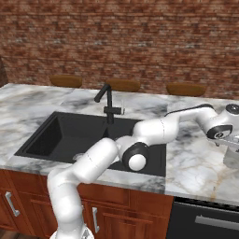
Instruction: Move any existing items from the left basin to the right basin for drying. Then move the glass cup from the counter to the left basin of the sink for washing.
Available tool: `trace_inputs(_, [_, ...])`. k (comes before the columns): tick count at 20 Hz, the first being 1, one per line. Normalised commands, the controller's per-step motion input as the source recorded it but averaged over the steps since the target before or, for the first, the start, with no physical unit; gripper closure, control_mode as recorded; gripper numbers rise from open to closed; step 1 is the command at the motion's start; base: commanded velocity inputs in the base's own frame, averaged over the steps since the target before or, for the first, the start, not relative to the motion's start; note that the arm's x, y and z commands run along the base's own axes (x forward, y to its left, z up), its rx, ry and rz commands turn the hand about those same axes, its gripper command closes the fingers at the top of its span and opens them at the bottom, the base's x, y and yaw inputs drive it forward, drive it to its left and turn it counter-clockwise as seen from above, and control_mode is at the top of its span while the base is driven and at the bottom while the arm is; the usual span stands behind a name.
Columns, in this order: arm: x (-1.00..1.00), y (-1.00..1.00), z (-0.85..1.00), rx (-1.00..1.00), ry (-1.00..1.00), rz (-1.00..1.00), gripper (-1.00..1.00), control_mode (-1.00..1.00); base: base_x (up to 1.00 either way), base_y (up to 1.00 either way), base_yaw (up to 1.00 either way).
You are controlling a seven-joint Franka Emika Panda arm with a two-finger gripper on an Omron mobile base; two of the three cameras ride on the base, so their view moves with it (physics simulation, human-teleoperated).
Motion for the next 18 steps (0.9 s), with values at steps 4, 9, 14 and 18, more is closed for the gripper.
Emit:
trace_inputs(4, [0.13, 0.0, -0.08, 0.0, 0.01, 0.1, -1.0, -1.0, 0.0, 0.0, 0.0])
trace_inputs(9, [0.09, 0.0, -0.08, 0.0, 0.0, 0.1, -1.0, -1.0, 0.0, 0.0, 0.0])
trace_inputs(14, [0.06, 0.0, -0.08, 0.0, 0.0, 0.09, -1.0, -1.0, 0.0, 0.0, 0.0])
trace_inputs(18, [0.06, 0.0, -0.07, 0.0, 0.02, 0.09, -1.0, -1.0, 0.0, 0.0, 0.0])
